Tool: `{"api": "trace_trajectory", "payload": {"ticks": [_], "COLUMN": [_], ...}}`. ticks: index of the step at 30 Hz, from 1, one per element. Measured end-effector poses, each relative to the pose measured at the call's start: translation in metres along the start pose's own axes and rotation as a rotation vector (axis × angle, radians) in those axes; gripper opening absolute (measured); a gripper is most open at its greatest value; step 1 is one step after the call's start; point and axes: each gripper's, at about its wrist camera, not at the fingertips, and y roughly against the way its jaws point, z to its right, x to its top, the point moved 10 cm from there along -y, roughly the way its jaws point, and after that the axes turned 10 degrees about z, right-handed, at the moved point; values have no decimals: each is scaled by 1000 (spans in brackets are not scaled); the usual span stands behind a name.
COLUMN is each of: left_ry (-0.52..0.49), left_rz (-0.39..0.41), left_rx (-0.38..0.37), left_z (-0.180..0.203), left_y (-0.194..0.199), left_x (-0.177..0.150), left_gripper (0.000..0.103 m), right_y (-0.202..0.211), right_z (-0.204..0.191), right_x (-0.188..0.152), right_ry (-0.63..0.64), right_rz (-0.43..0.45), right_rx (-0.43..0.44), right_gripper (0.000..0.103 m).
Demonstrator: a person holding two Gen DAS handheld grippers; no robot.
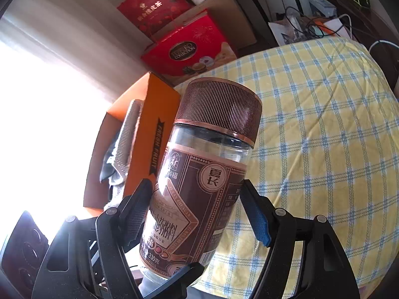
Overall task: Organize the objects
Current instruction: 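Lift the coffee jar with both tools and carry it into the box, then open both tools to set the jar upright in the box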
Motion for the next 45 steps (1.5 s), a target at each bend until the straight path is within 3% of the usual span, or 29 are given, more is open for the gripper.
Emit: {"api": "trace_trajectory", "payload": {"ticks": [12,22,29,34,45], "left_ry": [92,207,243,259,259], "left_rz": [93,87,46,-1,-16], "left_rx": [80,185,215,212,232], "left_z": [-78,-171,-208,-216,-217], "left_y": [67,88,74,55,55], "left_x": [34,12,-1,-13,-26], "left_gripper": [61,61,61,61,61], "right_y": [-22,-97,-144,-168,-144], "right_z": [-116,-192,-201,-188,-186], "right_x": [9,-21,-35,-40,-31], "right_ry": [170,250,216,183,159], "right_rz": [-17,-128,-178,-225,-198], "right_rx": [78,143,159,123,177], "right_gripper": [73,73,73,73,75]}}
